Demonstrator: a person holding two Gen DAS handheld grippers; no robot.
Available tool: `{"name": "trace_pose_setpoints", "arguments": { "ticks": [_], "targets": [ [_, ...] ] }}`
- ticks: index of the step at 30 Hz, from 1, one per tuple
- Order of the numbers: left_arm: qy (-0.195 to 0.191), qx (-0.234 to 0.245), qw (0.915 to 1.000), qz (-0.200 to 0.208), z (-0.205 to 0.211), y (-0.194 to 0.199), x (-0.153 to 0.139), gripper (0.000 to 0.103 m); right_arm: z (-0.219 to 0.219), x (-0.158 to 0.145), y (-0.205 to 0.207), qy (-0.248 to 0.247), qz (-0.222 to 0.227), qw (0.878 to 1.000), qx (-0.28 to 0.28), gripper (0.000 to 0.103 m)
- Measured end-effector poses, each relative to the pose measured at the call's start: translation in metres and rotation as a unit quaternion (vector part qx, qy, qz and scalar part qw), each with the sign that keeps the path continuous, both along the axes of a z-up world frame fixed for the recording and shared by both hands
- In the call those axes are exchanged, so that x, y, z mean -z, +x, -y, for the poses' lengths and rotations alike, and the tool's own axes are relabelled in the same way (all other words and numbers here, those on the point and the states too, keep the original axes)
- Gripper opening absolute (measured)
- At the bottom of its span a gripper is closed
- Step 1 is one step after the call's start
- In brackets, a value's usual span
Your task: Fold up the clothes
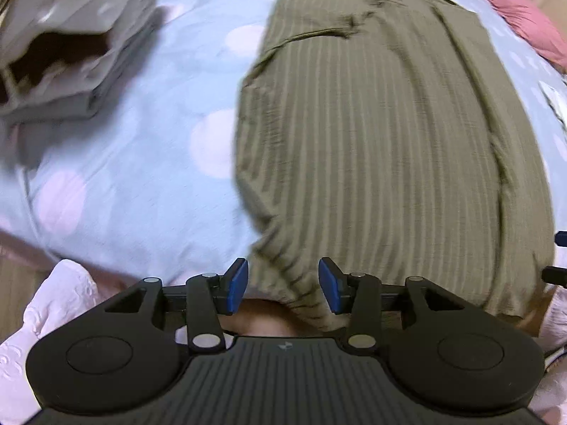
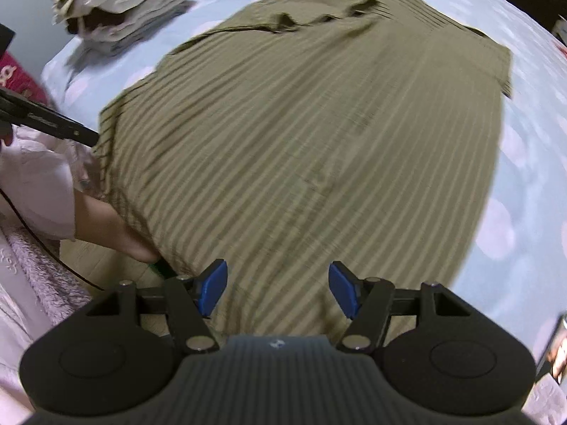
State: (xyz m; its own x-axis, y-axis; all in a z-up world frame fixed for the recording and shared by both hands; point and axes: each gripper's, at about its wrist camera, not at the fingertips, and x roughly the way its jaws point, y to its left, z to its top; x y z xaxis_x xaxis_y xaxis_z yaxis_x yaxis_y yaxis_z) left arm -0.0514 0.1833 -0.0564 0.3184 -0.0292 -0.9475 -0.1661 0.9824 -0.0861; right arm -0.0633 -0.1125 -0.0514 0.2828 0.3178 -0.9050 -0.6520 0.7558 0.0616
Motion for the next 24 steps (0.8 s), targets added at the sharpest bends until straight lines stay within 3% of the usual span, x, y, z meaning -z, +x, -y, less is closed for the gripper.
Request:
{"name": "trace_pose_setpoints", "arguments": {
  "ticks": [5,10,12,15,16,19,24],
  "targets": [
    [-0.014,-0.008,0.9996,0.024,-0.011,-0.007,0.007,0.042,-0.019,0.006,0.000,0.001,-0.010,0.999,-0.030,0.067],
    [0.025,0.061,0.9954,0.069,0.000,0.002,0.004,0.051,-0.029,0.012,0.001,0.003,-0.024,0.999,-0.040,0.067],
    [0.029,0.075,0.9952,0.055,0.002,0.009,0.013,0.051,-0.030,0.013,0.001,0.005,-0.027,0.999,-0.039,0.067],
    [0.025,0.069,0.9967,0.035,0.000,0.014,0.023,0.035,-0.030,0.015,0.003,0.005,-0.032,0.999,-0.035,0.067],
    [0.013,0.068,0.9971,0.033,-0.001,0.012,0.024,0.025,-0.030,0.016,0.003,0.004,-0.032,0.999,-0.034,0.067],
    [-0.005,0.078,0.9961,0.042,0.002,0.009,0.016,0.008,-0.030,0.016,0.004,0.005,-0.035,0.999,-0.031,0.067],
    [-0.010,0.099,0.9924,0.072,0.017,0.004,-0.009,0.005,-0.028,0.013,0.014,0.028,-0.047,0.999,-0.001,0.067]
  ]
}}
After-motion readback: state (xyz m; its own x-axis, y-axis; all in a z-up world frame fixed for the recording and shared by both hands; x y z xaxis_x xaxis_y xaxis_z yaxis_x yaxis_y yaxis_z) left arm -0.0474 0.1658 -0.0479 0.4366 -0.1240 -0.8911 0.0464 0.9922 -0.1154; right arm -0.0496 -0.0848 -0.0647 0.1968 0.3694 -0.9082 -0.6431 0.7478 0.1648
